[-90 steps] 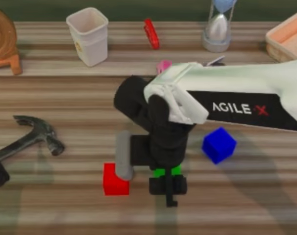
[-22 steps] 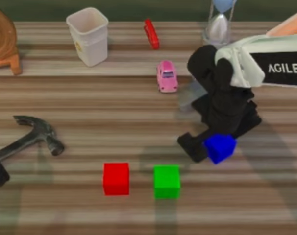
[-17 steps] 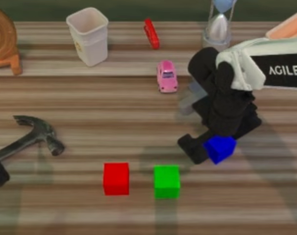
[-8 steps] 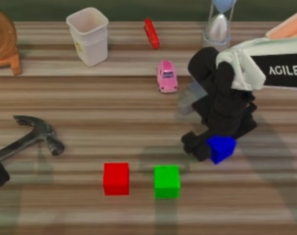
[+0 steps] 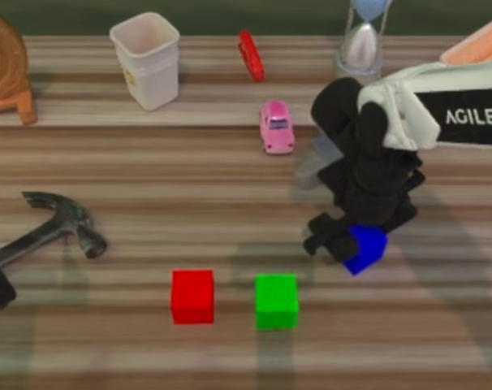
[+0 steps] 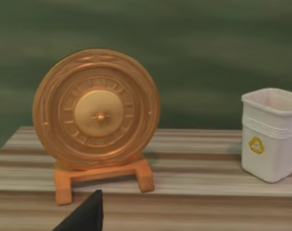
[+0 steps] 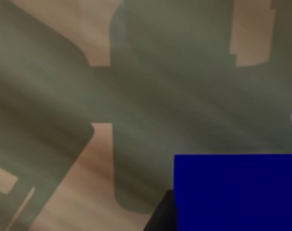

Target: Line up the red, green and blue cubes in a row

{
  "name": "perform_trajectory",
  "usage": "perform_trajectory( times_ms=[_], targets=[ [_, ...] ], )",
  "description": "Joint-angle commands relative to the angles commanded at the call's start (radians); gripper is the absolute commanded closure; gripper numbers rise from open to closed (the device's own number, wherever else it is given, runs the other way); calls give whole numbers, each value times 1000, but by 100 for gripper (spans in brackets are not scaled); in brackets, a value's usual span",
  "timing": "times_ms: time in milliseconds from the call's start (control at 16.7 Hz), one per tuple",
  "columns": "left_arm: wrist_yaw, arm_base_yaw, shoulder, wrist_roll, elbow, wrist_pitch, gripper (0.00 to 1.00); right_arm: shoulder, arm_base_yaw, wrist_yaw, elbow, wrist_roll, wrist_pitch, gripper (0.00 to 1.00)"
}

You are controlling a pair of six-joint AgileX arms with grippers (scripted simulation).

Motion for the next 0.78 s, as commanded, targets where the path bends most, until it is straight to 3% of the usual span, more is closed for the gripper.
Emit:
perform_trajectory(
  times_ms=[480,780],
  targets=[
    [0,0,0,0,0,0,0,-34,2,-2,21,1,-29,100],
    [0,0,0,0,0,0,0,-98,10,-3,122,-2,-202,100]
  ],
)
